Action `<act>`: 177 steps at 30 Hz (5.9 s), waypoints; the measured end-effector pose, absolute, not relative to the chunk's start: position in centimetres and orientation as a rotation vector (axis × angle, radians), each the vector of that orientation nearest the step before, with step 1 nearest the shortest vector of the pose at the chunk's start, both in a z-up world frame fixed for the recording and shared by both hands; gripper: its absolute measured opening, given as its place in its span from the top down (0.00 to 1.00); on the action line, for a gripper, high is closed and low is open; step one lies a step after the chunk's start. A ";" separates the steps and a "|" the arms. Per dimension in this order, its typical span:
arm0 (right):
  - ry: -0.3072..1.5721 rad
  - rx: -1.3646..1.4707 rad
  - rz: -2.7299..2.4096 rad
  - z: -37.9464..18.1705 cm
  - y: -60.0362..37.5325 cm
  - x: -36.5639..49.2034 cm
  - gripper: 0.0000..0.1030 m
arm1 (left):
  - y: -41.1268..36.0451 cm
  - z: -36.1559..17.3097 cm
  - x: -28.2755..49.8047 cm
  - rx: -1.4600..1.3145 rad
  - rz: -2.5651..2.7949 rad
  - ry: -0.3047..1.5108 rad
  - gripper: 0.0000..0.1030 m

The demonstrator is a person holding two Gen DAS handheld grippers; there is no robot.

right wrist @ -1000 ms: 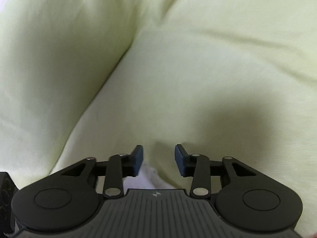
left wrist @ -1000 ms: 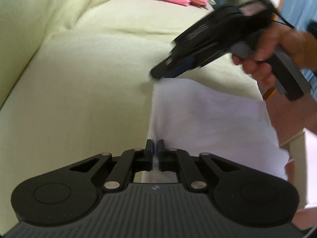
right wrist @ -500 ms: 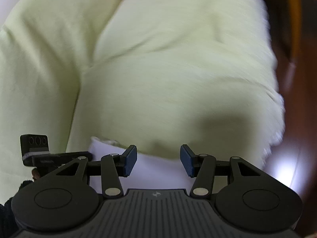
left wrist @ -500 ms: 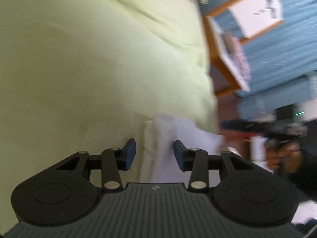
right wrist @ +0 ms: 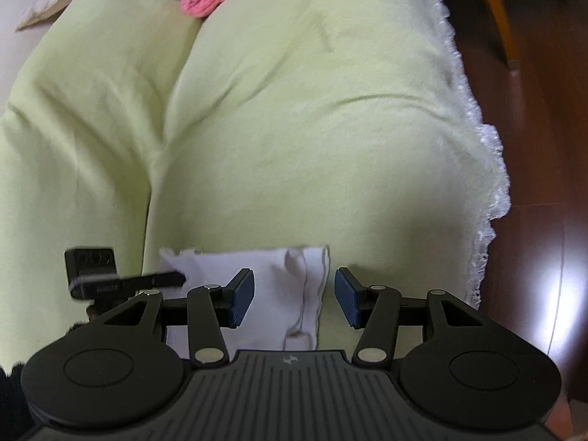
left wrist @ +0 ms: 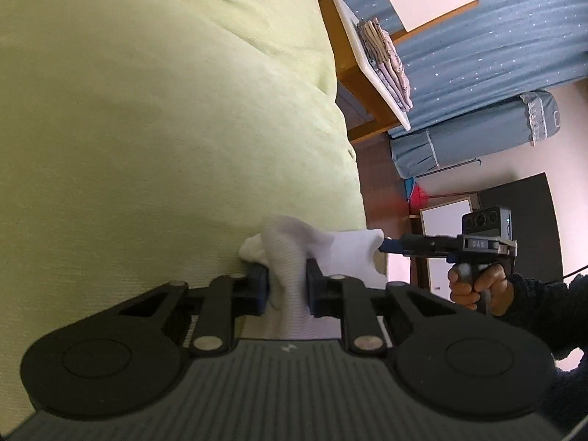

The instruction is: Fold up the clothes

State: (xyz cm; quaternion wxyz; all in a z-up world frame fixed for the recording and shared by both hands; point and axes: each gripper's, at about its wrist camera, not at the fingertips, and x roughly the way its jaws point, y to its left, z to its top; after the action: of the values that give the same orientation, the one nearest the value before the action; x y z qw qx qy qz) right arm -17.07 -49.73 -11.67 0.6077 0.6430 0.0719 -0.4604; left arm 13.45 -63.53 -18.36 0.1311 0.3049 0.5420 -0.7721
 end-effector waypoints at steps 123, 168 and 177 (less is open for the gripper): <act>0.736 -1.086 -0.181 -13.4 -41.6 -14.2 1.00 | -28.9 -18.0 -11.3 1.366 -1.007 0.027 0.93; 0.520 0.790 -0.143 -11.4 -61.7 -13.5 0.76 | -34.7 -11.0 2.8 0.465 -0.927 0.602 0.77; 0.538 0.719 -0.124 -11.0 -62.2 -10.0 0.74 | -34.3 -10.7 3.3 0.429 -0.934 0.623 0.73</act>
State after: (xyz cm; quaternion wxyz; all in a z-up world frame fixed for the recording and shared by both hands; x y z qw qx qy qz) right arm -10.02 -62.17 -11.02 0.8989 0.3474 0.2601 -0.0601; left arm 3.28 -34.34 -10.66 0.8248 0.2017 0.2930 -0.4396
